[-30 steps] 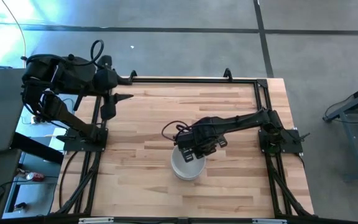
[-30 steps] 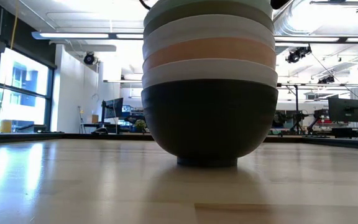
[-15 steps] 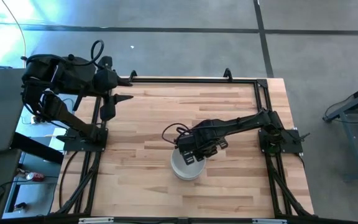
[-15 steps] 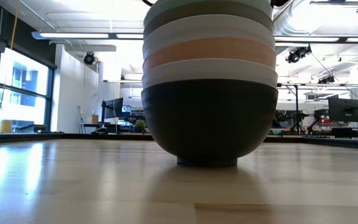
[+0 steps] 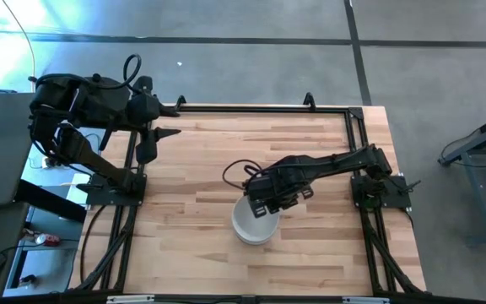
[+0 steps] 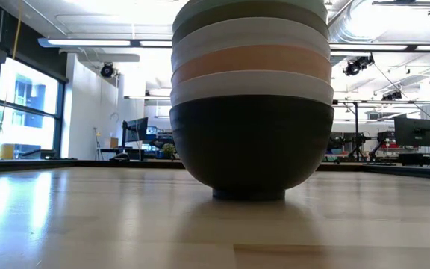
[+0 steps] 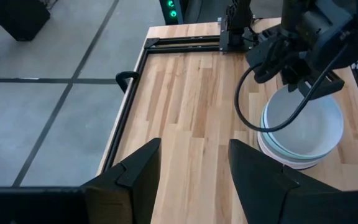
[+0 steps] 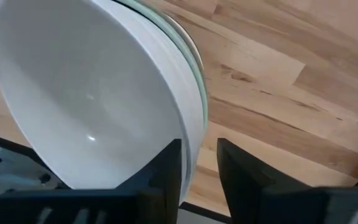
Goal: Nest bowls inside each other
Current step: Stack the white bowl on top of the blue bowl
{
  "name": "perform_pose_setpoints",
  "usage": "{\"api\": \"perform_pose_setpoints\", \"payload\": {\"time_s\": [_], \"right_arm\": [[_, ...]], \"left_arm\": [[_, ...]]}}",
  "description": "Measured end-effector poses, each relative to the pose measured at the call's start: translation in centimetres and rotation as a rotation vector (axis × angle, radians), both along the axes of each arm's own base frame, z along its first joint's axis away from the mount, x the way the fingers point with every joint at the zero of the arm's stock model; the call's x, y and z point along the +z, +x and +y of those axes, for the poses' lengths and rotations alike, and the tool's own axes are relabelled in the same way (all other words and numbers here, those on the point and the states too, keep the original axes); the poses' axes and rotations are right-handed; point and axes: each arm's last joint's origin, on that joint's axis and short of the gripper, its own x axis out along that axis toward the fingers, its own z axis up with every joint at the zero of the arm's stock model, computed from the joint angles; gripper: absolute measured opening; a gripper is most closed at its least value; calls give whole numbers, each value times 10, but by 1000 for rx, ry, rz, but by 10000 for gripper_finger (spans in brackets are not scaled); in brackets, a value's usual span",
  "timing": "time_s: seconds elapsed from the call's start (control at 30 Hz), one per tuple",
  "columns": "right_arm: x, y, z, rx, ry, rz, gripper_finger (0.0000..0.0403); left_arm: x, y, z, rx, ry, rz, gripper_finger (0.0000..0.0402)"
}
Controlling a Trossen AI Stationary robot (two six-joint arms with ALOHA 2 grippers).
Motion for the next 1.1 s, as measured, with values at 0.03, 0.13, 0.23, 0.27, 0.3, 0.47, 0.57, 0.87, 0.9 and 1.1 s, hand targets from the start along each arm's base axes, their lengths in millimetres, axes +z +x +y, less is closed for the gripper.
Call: {"api": "perform_pose_setpoints", "payload": {"time_s": [0.03, 0.13, 0.23, 0.27, 0.3, 0.47, 0.57, 0.87, 0.9, 1.1], "right_arm": [[0, 0, 0, 5, 0, 0, 77], [-1, 0, 0, 9, -2, -1, 28], [-1, 1, 0, 15, -6, 1, 10], [-1, 1, 0, 14, -6, 0, 13], [-1, 1, 0, 14, -7, 1, 14], [-1, 1, 0, 12, -11, -2, 4], [-1, 1, 0, 9, -22, -1, 2], [-9, 5, 1, 12, -40, 15, 1], [-10, 6, 1, 13, -39, 19, 1], [-17, 10, 2, 31, -32, 39, 0]], "left_arm": [[0, 0, 0, -1, 3, 1, 177], [0, 0, 0, -3, 6, 2, 177], [0, 0, 0, -3, 6, 3, 177], [0, 0, 0, -3, 6, 3, 177], [0, 0, 0, -3, 6, 3, 177], [0, 0, 0, -3, 6, 3, 177], [0, 0, 0, -3, 6, 3, 177], [0, 0, 0, 1, 1, 0, 177], [0, 0, 0, 1, 1, 0, 177], [0, 0, 0, 1, 1, 0, 177]]}}
